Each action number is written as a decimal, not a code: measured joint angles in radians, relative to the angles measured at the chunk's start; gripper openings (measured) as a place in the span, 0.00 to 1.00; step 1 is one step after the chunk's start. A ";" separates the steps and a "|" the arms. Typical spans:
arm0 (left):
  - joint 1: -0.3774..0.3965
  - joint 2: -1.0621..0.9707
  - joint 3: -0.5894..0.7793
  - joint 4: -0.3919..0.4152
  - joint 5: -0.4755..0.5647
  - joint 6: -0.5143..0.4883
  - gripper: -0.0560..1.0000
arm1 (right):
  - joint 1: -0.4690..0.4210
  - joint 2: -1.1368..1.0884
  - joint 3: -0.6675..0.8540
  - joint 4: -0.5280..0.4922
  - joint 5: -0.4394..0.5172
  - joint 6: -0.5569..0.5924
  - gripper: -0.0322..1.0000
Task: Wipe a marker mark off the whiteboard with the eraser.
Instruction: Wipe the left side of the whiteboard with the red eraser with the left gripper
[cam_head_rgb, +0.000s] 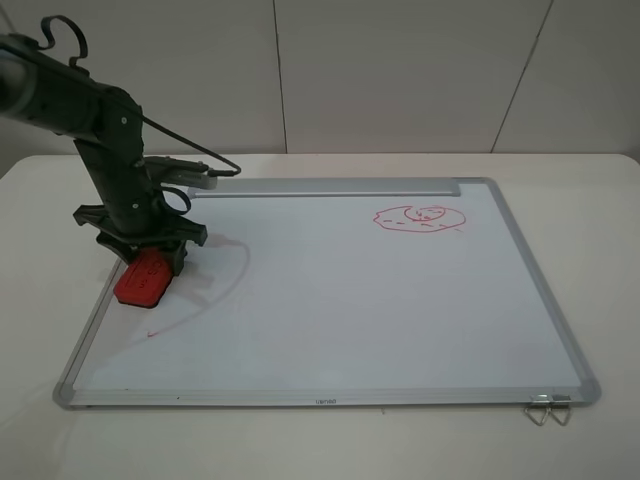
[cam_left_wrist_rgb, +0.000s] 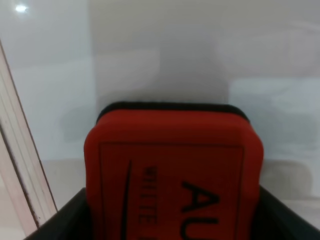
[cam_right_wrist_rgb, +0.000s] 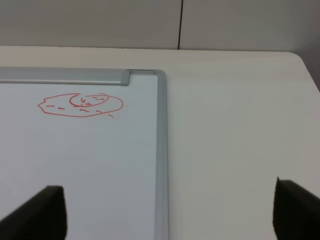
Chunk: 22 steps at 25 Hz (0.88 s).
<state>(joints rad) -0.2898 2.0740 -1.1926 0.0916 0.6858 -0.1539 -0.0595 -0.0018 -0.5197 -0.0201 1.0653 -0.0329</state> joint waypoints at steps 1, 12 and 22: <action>-0.012 0.000 0.000 0.011 0.000 0.009 0.60 | 0.000 0.000 0.000 0.000 0.000 0.000 0.72; -0.275 0.001 -0.003 -0.040 -0.012 0.102 0.60 | 0.000 0.000 0.000 0.000 0.000 0.000 0.72; -0.472 0.003 -0.003 -0.054 -0.001 0.107 0.60 | 0.000 0.000 0.000 0.001 0.000 0.000 0.72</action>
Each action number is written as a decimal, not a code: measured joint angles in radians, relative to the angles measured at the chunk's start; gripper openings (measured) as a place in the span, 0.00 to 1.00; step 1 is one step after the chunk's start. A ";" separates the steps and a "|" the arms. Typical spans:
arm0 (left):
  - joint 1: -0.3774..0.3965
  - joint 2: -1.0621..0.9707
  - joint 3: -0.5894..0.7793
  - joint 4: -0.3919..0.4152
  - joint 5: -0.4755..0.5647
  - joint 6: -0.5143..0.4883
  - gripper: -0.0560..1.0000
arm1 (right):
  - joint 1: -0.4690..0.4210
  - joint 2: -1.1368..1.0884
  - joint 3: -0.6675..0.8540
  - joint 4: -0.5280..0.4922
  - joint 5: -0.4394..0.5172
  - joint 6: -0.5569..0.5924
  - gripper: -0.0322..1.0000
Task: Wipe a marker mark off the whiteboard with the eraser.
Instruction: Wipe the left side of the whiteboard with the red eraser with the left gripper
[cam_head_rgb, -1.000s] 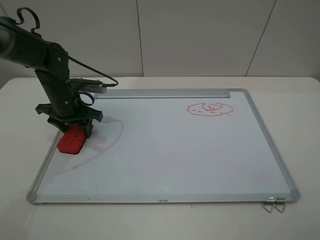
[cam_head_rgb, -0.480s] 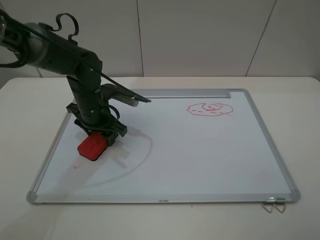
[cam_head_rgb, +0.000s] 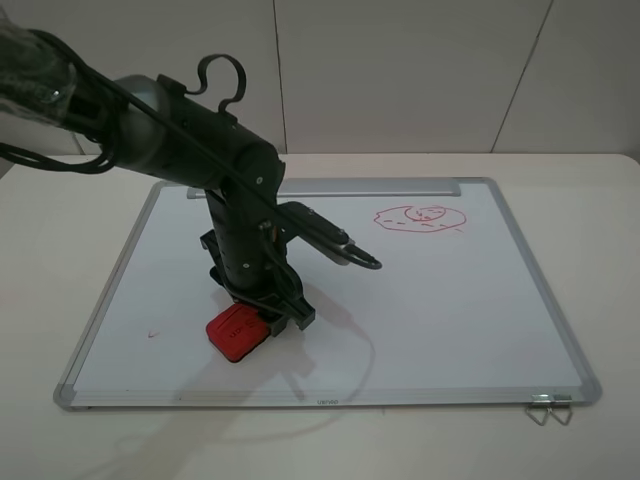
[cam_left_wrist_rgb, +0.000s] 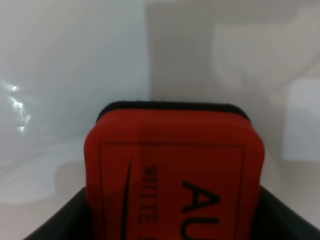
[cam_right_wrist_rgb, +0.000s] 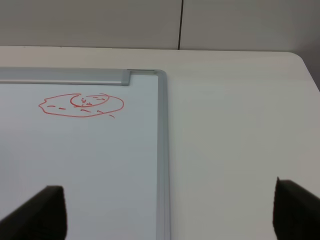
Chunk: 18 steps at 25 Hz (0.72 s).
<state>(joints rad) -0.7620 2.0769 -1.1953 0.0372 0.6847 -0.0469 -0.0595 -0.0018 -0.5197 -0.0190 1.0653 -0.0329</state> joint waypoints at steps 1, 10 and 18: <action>0.000 0.000 0.000 0.000 0.002 0.000 0.60 | 0.000 0.000 0.000 0.000 0.000 0.000 0.72; 0.007 -0.019 0.023 0.015 0.002 -0.032 0.60 | 0.000 0.000 0.000 0.000 0.000 0.000 0.72; 0.129 -0.122 0.157 0.078 0.017 -0.069 0.60 | 0.000 0.000 0.000 0.000 0.000 0.000 0.72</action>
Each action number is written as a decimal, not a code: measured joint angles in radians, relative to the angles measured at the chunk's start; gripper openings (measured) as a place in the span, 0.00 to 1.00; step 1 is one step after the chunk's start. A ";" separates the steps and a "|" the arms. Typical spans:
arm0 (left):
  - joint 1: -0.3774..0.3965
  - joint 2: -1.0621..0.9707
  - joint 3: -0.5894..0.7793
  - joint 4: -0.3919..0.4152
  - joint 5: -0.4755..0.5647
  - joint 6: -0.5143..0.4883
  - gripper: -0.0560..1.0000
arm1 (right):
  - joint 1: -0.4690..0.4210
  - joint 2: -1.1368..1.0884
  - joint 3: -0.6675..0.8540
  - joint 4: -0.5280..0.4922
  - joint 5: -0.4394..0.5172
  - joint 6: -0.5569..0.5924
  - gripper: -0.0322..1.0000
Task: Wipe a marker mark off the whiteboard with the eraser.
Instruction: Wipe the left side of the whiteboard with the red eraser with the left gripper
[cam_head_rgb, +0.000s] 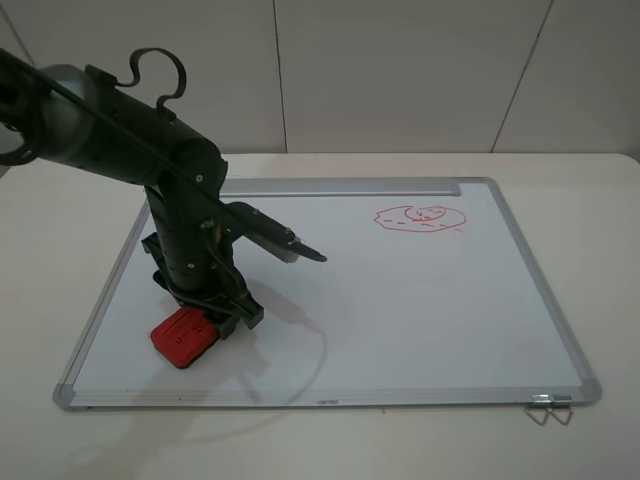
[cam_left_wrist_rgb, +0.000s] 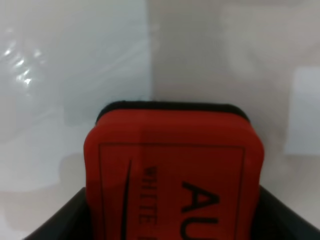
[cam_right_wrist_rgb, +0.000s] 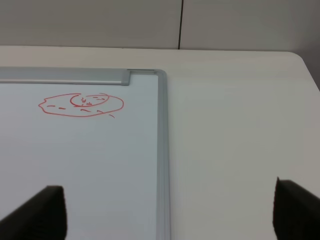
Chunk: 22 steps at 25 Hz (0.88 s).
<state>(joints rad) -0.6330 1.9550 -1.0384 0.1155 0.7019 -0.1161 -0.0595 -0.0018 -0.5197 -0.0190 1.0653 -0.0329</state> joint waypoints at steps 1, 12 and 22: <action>0.017 -0.021 0.007 0.007 0.001 -0.005 0.60 | 0.000 0.000 0.000 0.000 0.000 0.000 0.72; 0.212 -0.119 0.063 0.019 -0.028 -0.012 0.60 | 0.000 0.000 0.000 0.000 0.000 0.000 0.72; 0.252 -0.111 0.150 0.018 -0.112 0.009 0.60 | 0.000 0.000 0.000 0.000 0.000 0.000 0.72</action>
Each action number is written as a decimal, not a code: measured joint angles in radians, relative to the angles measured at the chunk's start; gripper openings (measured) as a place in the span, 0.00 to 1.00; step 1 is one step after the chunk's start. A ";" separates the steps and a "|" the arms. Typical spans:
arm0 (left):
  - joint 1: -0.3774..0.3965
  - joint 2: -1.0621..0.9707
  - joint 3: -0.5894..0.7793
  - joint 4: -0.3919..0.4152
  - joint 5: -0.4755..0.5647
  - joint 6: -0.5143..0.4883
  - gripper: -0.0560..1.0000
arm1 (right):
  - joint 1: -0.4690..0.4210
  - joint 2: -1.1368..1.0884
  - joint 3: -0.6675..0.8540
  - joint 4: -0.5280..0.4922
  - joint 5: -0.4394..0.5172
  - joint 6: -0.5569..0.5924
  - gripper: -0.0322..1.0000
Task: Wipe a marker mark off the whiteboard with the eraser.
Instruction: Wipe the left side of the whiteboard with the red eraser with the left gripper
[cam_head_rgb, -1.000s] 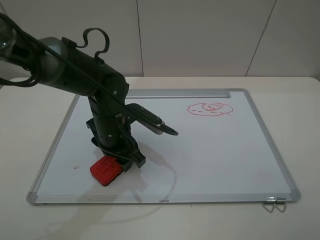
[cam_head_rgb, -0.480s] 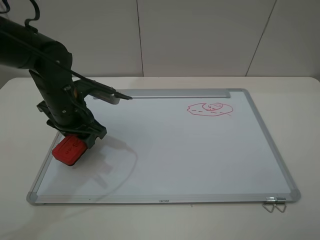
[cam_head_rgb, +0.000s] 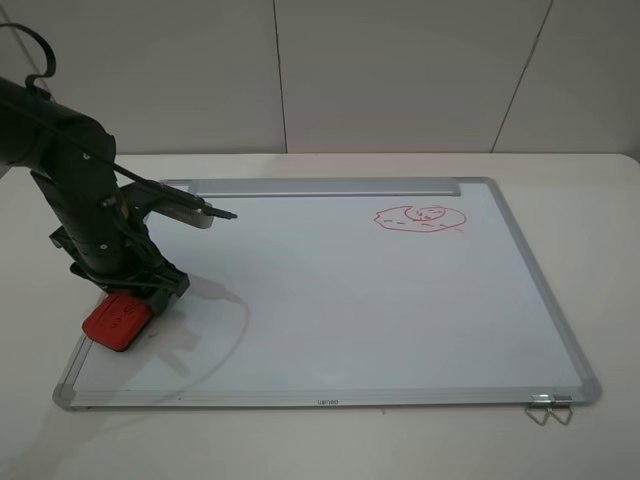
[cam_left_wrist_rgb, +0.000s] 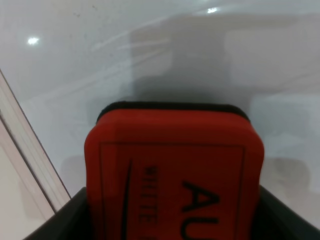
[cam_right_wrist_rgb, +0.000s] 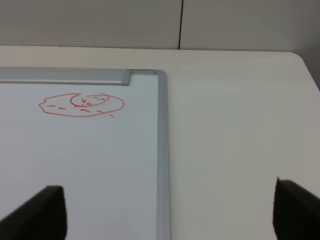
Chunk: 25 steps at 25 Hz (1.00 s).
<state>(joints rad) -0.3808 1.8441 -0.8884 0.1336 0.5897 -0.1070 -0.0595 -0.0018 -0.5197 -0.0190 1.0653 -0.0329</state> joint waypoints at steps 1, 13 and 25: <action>0.000 0.011 0.000 -0.001 -0.003 0.000 0.60 | 0.000 0.000 0.000 0.000 0.000 0.000 0.72; -0.075 0.068 -0.033 -0.010 -0.020 0.002 0.60 | 0.000 0.000 0.000 0.000 0.000 0.000 0.72; -0.290 0.090 -0.106 -0.152 -0.054 0.014 0.60 | 0.000 0.000 0.000 0.000 0.000 0.000 0.72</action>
<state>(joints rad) -0.6704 1.9340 -0.9946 -0.0185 0.5354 -0.0932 -0.0595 -0.0018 -0.5197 -0.0190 1.0653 -0.0329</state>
